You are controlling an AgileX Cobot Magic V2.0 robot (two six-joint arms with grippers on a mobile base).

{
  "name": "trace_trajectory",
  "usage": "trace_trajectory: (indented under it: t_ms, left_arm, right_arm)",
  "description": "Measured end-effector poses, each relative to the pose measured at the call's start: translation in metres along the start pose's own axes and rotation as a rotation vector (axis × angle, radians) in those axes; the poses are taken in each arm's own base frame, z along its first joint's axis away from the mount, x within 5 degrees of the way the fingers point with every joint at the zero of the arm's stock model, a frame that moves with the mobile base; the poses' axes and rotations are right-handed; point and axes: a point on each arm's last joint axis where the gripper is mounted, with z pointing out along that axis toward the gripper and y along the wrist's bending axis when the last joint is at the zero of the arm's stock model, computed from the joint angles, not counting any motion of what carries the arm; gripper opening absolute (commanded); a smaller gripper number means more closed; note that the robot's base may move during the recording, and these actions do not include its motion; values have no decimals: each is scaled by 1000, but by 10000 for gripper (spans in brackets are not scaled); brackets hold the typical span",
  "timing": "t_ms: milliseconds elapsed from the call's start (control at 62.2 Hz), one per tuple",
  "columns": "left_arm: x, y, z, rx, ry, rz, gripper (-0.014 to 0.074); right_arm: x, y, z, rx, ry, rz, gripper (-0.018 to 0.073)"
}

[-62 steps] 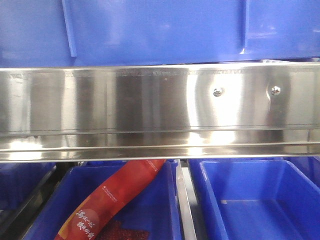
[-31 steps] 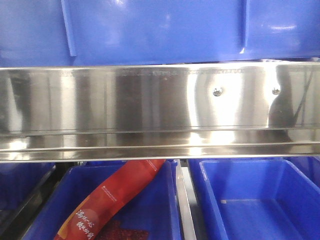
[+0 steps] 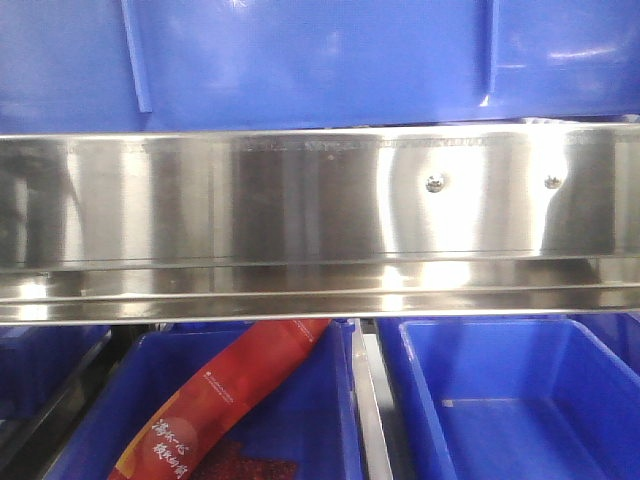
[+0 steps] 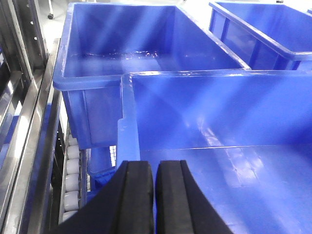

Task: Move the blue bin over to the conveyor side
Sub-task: 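Close both grippers on opposite side walls of the blue bin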

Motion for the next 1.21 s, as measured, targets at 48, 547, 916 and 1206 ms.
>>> trace_trajectory:
  t_ms: [48,547,916,1206]
  left_arm:
    - [0,0,0,0,2,0,11]
    - [1,0,0,1,15,0,11]
    - [2,0,0,2,26,3,11]
    - [6,1,6,3,59,2,11]
  right_arm:
    - [-3,1,6,3,10,1,-68]
    - [0,3,56,18,136,-6,430]
    - [4,4,82,23,189,-9,389]
    - [4,4,86,24,196,-22,49]
